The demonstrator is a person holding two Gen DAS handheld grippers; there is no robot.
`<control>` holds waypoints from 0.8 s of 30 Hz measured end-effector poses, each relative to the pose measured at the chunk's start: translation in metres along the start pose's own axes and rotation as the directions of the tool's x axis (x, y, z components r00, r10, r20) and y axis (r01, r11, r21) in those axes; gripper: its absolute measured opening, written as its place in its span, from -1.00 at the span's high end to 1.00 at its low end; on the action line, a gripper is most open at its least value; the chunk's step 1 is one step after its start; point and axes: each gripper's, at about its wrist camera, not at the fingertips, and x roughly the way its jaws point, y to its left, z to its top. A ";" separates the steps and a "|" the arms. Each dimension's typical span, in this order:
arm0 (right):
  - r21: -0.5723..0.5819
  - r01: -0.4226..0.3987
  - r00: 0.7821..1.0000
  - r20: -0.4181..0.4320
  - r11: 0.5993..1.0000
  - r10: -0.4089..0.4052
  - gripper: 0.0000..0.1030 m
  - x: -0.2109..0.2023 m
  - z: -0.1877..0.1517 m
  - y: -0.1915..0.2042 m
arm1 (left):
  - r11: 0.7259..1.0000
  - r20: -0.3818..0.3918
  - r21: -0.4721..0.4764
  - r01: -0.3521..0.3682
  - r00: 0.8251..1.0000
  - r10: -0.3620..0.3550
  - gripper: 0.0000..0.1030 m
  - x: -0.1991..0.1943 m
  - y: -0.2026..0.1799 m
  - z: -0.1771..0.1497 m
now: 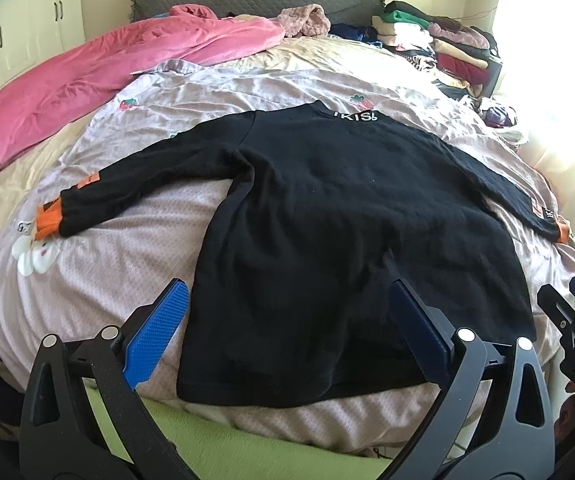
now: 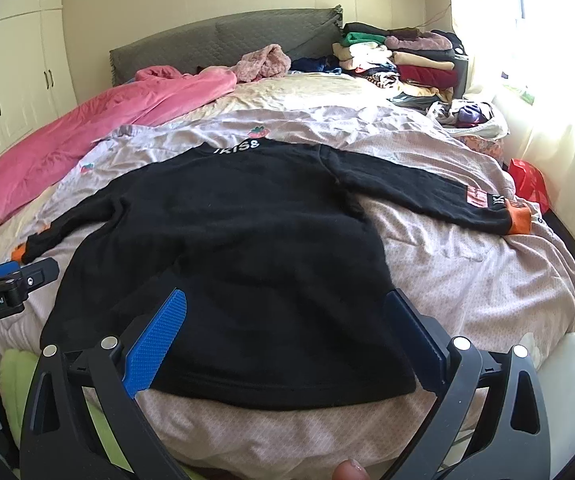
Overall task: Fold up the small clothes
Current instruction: 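Move the right tool to the orange sleeve cuff and close on it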
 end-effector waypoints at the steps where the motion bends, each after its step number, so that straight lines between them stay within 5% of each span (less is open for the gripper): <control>1: 0.004 0.000 1.000 0.004 1.000 0.000 -0.92 0.001 0.002 -0.002 | 1.000 -0.002 0.000 0.003 1.000 -0.003 -0.82 0.001 -0.001 0.003; 15: 0.088 0.054 0.997 0.058 0.995 -0.059 -0.92 0.016 0.034 -0.055 | 1.000 0.004 0.006 -0.004 1.000 0.004 -0.82 0.021 -0.018 0.045; 24: 0.178 0.158 0.982 0.076 0.971 -0.173 -0.92 0.032 0.064 -0.117 | 1.000 -0.017 0.003 -0.025 1.000 0.025 -0.82 0.042 -0.025 0.067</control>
